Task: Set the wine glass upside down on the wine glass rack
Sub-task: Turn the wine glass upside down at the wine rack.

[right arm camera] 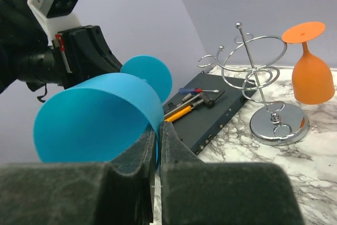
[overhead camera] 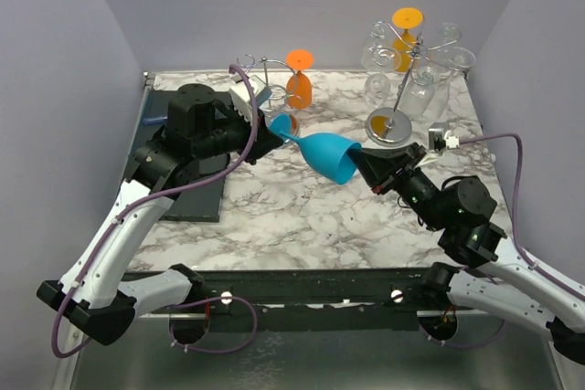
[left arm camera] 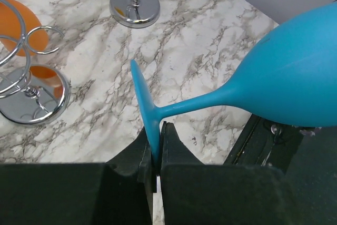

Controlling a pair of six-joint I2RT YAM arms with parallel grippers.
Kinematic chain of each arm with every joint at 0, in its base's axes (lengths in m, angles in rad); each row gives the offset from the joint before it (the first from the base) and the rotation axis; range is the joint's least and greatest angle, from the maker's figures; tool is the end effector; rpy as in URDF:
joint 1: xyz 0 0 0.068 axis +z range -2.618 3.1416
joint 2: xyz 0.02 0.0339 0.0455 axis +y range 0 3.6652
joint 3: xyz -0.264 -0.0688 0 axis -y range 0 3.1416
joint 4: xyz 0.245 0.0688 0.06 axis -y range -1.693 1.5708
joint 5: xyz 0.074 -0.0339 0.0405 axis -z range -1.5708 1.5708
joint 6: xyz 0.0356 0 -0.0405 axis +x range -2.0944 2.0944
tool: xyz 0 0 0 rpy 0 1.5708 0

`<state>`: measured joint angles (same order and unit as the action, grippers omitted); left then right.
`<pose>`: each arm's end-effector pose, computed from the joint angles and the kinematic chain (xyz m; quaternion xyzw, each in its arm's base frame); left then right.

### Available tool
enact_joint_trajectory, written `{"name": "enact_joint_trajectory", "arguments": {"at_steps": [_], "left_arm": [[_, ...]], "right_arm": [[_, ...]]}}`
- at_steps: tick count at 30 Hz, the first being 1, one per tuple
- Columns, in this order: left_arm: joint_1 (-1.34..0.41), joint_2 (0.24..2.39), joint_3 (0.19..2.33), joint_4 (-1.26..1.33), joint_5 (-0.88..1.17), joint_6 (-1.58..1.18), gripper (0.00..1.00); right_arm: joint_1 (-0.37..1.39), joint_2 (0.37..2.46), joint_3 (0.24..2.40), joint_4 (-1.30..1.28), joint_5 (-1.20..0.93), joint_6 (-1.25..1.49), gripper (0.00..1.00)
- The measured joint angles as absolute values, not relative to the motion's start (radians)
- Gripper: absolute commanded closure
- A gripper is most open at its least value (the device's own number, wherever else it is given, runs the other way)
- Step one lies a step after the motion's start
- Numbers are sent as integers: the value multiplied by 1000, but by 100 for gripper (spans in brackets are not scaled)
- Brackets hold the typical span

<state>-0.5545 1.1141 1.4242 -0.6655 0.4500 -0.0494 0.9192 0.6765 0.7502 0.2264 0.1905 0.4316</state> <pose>0.1772 -0.1280 0.4454 0.3233 0.7431 -0.3404 0.4769 0.1013 0.1217 0.3889 -0.0683 0.5918 0.4569 0.6606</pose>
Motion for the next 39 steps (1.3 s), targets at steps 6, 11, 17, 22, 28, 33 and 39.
{"name": "enact_joint_trajectory", "arguments": {"at_steps": [6, 11, 17, 22, 28, 33, 39], "left_arm": [[-542, 1102, 1424, -660, 456, 83, 100], [-541, 1075, 1421, -648, 386, 380, 100], [-541, 962, 1292, -612, 211, 988, 100], [-531, 941, 1200, -607, 60, 1353, 100], [-384, 1053, 1177, -540, -9, 1544, 100], [-202, 1172, 1191, -480, 27, 1628, 100], [-159, 1304, 1269, -440, 99, 1639, 100]], "right_arm": [[922, 683, 751, 217, 166, 420, 23], [922, 704, 775, 66, 188, 359, 1], [921, 694, 774, -98, 295, 301, 0], [921, 711, 763, -139, 365, 295, 2], [921, 870, 764, -151, 397, 323, 5], [921, 910, 757, -153, 400, 359, 6], [921, 856, 702, -98, 398, 397, 6]]}}
